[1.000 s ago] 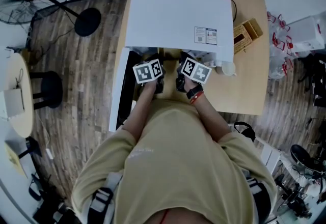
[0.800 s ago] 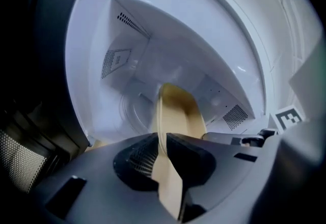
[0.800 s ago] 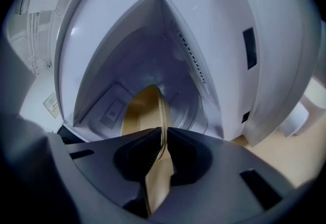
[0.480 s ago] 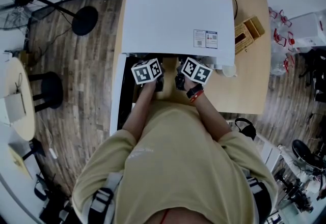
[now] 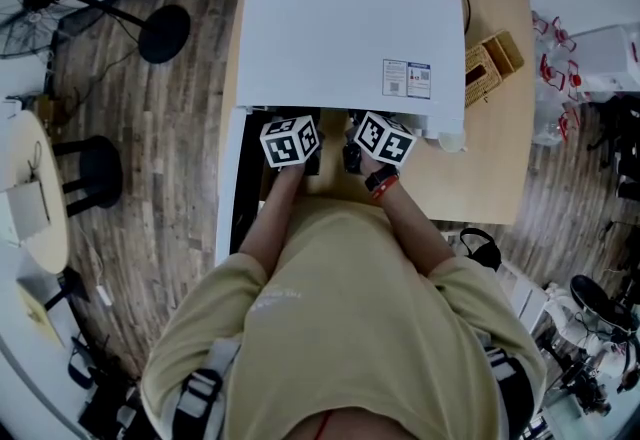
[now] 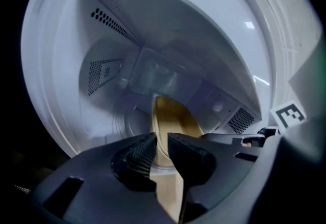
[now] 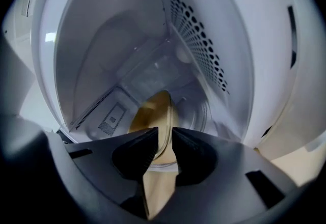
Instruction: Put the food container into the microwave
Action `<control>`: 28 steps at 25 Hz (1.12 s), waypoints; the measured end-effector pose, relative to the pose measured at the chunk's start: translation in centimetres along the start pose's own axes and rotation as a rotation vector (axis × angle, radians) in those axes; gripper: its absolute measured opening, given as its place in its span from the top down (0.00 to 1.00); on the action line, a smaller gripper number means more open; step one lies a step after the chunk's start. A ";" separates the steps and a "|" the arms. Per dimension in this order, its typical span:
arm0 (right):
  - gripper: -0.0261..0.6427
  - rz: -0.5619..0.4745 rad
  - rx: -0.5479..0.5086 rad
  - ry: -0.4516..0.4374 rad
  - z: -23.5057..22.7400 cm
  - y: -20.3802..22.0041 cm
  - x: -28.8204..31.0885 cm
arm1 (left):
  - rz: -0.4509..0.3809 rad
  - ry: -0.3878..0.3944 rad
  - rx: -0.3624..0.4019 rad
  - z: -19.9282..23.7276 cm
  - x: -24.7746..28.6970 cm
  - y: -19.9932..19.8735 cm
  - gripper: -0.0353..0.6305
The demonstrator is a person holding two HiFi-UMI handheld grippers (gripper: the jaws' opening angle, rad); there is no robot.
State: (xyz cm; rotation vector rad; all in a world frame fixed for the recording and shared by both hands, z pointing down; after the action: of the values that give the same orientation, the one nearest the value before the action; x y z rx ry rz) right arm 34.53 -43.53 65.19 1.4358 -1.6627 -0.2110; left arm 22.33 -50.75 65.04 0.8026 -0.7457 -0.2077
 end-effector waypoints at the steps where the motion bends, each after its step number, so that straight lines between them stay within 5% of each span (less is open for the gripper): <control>1: 0.82 -0.001 -0.009 0.000 0.1 -0.1 0.0 | -0.007 0.009 0.011 -0.1 0.0 -0.1 0.84; 4: 0.75 -0.010 -0.040 -0.017 0.9 -0.2 -0.2 | -0.023 0.028 0.032 -0.6 -0.1 -0.3 0.72; 21: 0.75 -0.041 -0.164 -0.049 3.3 1.4 -5.2 | -0.075 -0.019 0.128 -1.4 -5.6 0.8 0.72; 28: 0.83 -0.061 -0.210 -0.042 3.2 2.8 -8.2 | -0.079 0.005 0.138 -2.9 -8.2 2.7 0.77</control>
State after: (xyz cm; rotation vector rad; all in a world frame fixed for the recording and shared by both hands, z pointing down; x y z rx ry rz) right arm 29.63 -36.93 60.93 1.3314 -1.5804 -0.4394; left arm 18.03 -43.62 61.31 0.9647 -0.7302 -0.2273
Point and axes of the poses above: the fingertips, and each gripper's own axes: x forward along the fingers, z to its left, y out of its underside, the point moved 4 cm from there along -x, backward along the fingers, and after that the axes turned 4 degrees about -z, right-handed, at the moved point
